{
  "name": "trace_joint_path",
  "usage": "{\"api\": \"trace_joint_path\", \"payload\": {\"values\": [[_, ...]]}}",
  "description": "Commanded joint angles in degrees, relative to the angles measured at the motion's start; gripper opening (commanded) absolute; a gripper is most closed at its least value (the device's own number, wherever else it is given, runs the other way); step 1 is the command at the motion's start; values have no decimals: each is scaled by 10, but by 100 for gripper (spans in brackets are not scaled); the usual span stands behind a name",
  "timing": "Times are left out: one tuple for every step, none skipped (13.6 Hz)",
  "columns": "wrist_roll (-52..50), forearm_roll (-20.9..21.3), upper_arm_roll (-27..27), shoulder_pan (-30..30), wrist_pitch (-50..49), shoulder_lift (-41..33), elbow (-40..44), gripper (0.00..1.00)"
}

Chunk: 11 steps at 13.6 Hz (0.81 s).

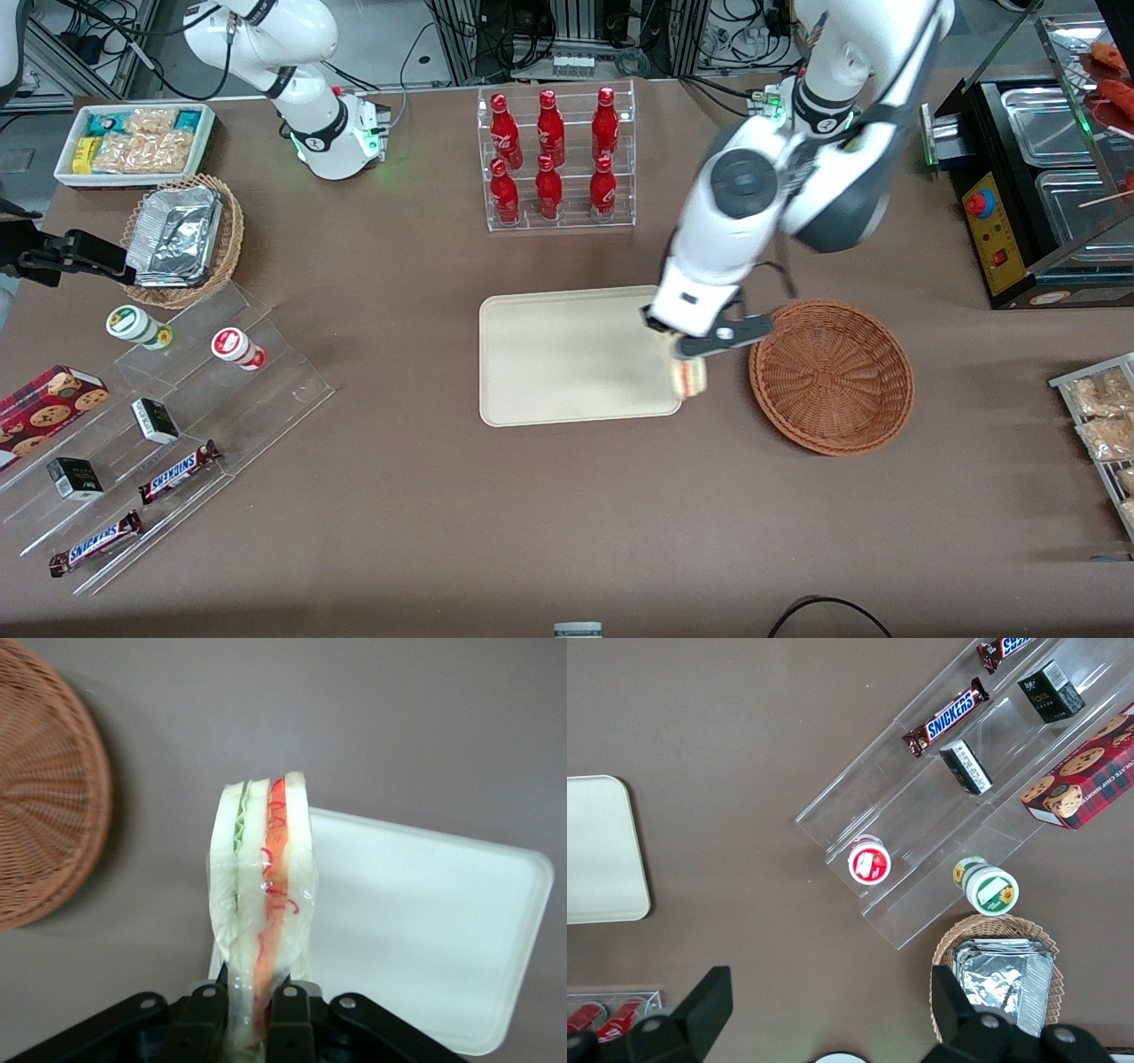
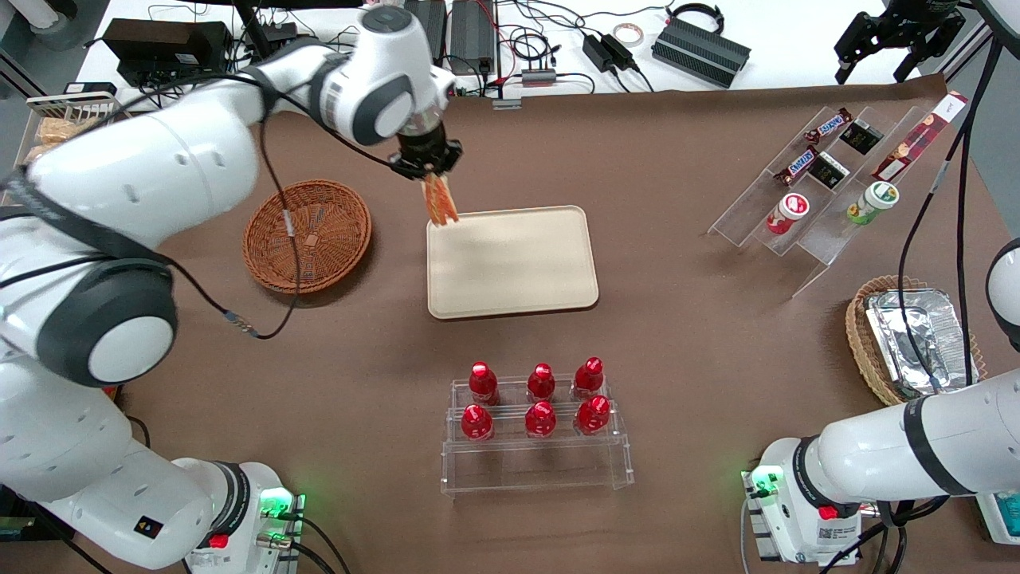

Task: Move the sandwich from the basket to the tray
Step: 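Carry the sandwich with the left gripper over the cream tray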

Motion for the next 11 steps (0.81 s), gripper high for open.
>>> {"api": "trace_joint_path", "payload": {"values": [[-15,25,8,-42,-6,71,62,0],[-15,25,8,-54,-4,91,72,0],[-15,26,8,-65,8,105,76,0],[-15,27,8,-72,31,115,75,0],[-15,27,9,-75,55,126,73,0],[-15,29,9,-82,72,135,73,0],[-16,32,9,-90,92,146,73,0],[-16,36,10,-94,111,155,73,0],[-15,37,10,-95,129,165,73,0],[-15,42,10,-101,141,176,73,0],[-15,53,10,-109,146,188,74,0]]}}
